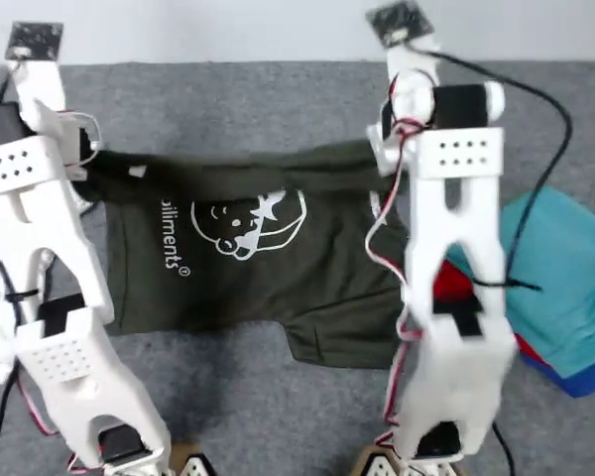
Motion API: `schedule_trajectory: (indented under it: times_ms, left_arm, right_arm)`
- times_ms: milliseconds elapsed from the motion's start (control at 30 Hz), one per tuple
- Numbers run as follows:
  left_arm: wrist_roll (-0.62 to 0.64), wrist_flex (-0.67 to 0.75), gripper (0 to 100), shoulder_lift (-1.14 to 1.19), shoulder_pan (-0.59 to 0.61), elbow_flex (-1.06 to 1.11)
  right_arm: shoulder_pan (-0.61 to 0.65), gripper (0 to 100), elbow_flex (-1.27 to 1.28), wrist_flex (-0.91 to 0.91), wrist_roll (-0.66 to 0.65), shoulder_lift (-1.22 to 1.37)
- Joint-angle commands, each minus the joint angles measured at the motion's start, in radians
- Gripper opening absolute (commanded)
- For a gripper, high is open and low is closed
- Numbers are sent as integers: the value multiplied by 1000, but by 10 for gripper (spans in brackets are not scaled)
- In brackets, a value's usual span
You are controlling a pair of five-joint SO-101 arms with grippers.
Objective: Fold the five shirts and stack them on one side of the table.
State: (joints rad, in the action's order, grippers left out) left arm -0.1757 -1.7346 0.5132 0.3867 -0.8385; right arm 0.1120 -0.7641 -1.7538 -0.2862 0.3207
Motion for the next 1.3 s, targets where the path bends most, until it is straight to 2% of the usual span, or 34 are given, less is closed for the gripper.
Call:
schedule_trajectory:
  times_ms: [0, 267, 500, 633, 700, 800, 900, 1067, 1167, 1267]
  left_arm:
    - [-41, -21, 13, -103, 23, 137]
    - [-215, -6, 13, -348, 57, 704]
    - [-245, 23, 13, -476, 95, 923]
    - [-325, 25, 13, -506, 89, 1023]
    - [-325, 25, 15, -508, 95, 1056]
    - [-327, 25, 17, -511, 95, 1082]
    - [-327, 18, 59, -520, 98, 1076]
    - [-328, -14, 94, -657, 173, 992]
    - [-348, -17, 94, -738, 209, 954]
    - [-351, -15, 94, -773, 190, 949]
  right_arm:
    - [-22, 9, 468, -35, -58, -318]
    - [-24, 9, 1054, 139, -160, -702]
    - [-22, 9, 1361, 326, -227, -862]
    - [-22, 12, 1475, 406, -250, -883]
    - [-24, 28, 1513, 420, -253, -885]
    - [-24, 144, 1539, 407, -252, -894]
    - [-22, 237, 1530, 357, -250, -895]
    - [-79, 233, 1404, 311, -244, -895]
    - [-134, 211, 1321, 349, -206, -881]
    - [-125, 199, 1315, 410, -196, -865]
